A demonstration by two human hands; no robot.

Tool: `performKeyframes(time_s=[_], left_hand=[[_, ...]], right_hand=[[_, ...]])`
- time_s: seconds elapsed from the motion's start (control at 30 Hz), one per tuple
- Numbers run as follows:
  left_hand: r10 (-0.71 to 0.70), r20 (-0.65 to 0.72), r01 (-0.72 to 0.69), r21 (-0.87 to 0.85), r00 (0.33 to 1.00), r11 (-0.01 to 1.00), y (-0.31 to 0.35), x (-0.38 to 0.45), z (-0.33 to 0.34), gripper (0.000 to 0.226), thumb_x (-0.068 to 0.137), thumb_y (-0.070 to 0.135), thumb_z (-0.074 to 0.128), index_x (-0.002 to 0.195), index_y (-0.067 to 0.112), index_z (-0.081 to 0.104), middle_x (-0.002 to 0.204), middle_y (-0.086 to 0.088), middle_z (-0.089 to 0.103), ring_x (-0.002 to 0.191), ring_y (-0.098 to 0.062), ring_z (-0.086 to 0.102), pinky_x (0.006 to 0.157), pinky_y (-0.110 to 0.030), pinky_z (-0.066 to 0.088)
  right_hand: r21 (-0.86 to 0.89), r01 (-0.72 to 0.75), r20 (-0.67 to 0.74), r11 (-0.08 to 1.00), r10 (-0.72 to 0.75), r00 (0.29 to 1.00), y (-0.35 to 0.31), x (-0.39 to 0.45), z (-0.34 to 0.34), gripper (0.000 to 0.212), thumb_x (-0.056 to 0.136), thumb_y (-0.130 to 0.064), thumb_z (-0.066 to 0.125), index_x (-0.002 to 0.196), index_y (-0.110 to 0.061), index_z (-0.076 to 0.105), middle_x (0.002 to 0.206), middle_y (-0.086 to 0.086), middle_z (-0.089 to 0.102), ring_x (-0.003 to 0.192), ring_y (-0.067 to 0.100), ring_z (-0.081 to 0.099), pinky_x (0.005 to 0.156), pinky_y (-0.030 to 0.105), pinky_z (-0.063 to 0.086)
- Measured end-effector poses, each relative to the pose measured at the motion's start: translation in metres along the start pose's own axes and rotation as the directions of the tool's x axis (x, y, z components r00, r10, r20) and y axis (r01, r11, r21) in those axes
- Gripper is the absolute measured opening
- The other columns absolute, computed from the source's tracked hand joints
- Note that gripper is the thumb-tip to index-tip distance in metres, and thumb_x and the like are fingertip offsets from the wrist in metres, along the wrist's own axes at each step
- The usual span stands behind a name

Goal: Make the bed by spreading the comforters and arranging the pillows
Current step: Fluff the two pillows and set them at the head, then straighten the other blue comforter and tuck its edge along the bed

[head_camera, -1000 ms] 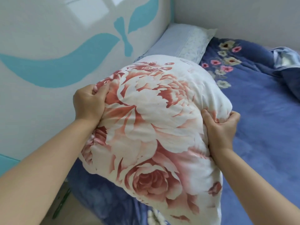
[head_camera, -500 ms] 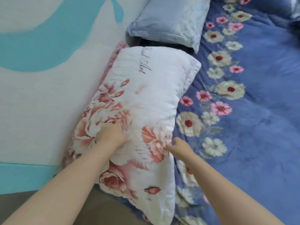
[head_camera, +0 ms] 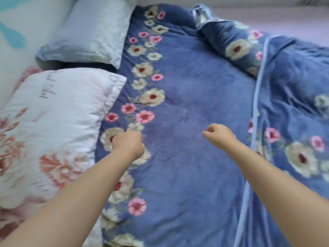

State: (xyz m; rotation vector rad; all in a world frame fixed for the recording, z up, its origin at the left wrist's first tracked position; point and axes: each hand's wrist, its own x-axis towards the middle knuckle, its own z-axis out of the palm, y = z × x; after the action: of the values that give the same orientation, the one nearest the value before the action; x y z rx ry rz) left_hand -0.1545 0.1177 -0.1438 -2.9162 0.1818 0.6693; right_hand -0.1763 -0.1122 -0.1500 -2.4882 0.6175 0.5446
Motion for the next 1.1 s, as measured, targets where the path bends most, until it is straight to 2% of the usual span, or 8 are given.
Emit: performKeyframes(time_s=[0.07, 0.2, 0.37, 0.57, 0.63, 0.73, 0.9, 1.1], left_hand=[[0.027, -0.006, -0.027, 0.057, 1.000, 0.998, 0.058, -0.010, -0.005, 0.032, 0.094, 0.022, 0.040, 0.120, 0.007, 0.050, 0.128, -0.014, 0.053, 0.119, -0.033, 0.052, 0.091, -0.036, 0.044], [0.109, -0.048, -0.098, 0.187, 0.993, 0.977, 0.162, -0.029, -0.013, 0.033, 0.094, 0.021, 0.038, 0.125, 0.010, 0.043, 0.130, -0.012, 0.050, 0.122, -0.031, 0.047, 0.095, -0.036, 0.041], [0.198, -0.035, -0.187, 0.209, 0.979, 0.960, 0.258, -0.038, -0.024, 0.031, 0.094, 0.019, 0.038, 0.123, 0.010, 0.043, 0.126, -0.009, 0.051, 0.118, -0.030, 0.049, 0.092, -0.035, 0.040], [0.216, 0.023, -0.215, -0.016, 0.976, 0.976, 0.325, -0.009, -0.039, 0.035, 0.094, 0.020, 0.038, 0.126, 0.007, 0.043, 0.129, -0.015, 0.050, 0.119, -0.034, 0.050, 0.093, -0.038, 0.043], [0.223, 0.039, -0.213, -0.180, 0.974, 0.960, 0.341, 0.018, -0.040, 0.037, 0.094, 0.020, 0.039, 0.129, 0.008, 0.043, 0.129, -0.014, 0.052, 0.117, -0.032, 0.052, 0.092, -0.036, 0.044], [0.212, 0.081, -0.171, -0.351, 0.974, 0.921, 0.355, 0.050, -0.038, 0.038, 0.093, 0.019, 0.041, 0.129, 0.008, 0.045, 0.127, -0.013, 0.057, 0.116, -0.029, 0.053, 0.090, -0.033, 0.044], [0.224, 0.157, -0.133, -0.450, 0.962, 0.883, 0.387, 0.100, -0.034, 0.039, 0.093, 0.019, 0.045, 0.131, 0.009, 0.045, 0.130, -0.012, 0.057, 0.118, -0.029, 0.053, 0.093, -0.030, 0.043], [0.197, 0.106, -0.104, -0.566, 0.975, 0.818, 0.446, 0.149, -0.023, 0.043, 0.092, 0.023, 0.049, 0.135, 0.018, 0.045, 0.127, -0.021, 0.055, 0.116, -0.031, 0.053, 0.094, -0.031, 0.041]], right_hand=[[0.020, 0.018, -0.014, 1.000, -0.018, 1.000, 0.054, 0.003, -0.032, 0.032, 0.090, -0.019, 0.046, 0.101, 0.007, 0.062, 0.096, 0.024, 0.065, 0.104, 0.035, 0.059, 0.088, 0.036, 0.043], [0.053, 0.009, -0.070, 0.999, -0.005, 0.998, 0.148, -0.001, -0.102, 0.033, 0.090, -0.017, 0.047, 0.103, 0.009, 0.063, 0.086, 0.020, 0.059, 0.084, 0.028, 0.055, 0.076, 0.031, 0.041], [0.028, -0.051, -0.071, 0.998, 0.053, 0.996, 0.239, -0.004, -0.162, 0.028, 0.092, -0.016, 0.047, 0.107, 0.002, 0.063, 0.114, 0.018, 0.065, 0.109, 0.030, 0.056, 0.079, 0.030, 0.041], [0.007, -0.107, -0.008, 0.994, 0.107, 0.994, 0.298, 0.023, -0.199, 0.020, 0.090, -0.015, 0.050, 0.089, -0.002, 0.065, 0.080, 0.011, 0.064, 0.072, 0.019, 0.051, 0.057, 0.027, 0.034], [-0.033, -0.104, 0.009, 0.994, 0.104, 0.995, 0.309, 0.040, -0.215, 0.023, 0.090, -0.014, 0.050, 0.098, 0.001, 0.066, 0.083, 0.011, 0.067, 0.073, 0.017, 0.055, 0.064, 0.026, 0.039], [-0.011, -0.114, -0.018, 0.993, 0.114, 0.993, 0.322, 0.068, -0.232, 0.027, 0.091, -0.015, 0.050, 0.109, 0.001, 0.063, 0.113, 0.017, 0.066, 0.106, 0.028, 0.058, 0.087, 0.033, 0.043], [0.004, -0.062, -0.095, 0.998, 0.062, 0.994, 0.330, 0.130, -0.256, 0.025, 0.090, -0.014, 0.052, 0.108, -0.002, 0.064, 0.106, 0.016, 0.065, 0.090, 0.022, 0.055, 0.076, 0.024, 0.036], [-0.154, 0.018, -0.155, 0.988, -0.042, 0.987, 0.349, 0.210, -0.251, 0.035, 0.087, -0.019, 0.055, 0.120, -0.009, 0.058, 0.125, 0.014, 0.060, 0.117, 0.030, 0.054, 0.097, 0.033, 0.040]])
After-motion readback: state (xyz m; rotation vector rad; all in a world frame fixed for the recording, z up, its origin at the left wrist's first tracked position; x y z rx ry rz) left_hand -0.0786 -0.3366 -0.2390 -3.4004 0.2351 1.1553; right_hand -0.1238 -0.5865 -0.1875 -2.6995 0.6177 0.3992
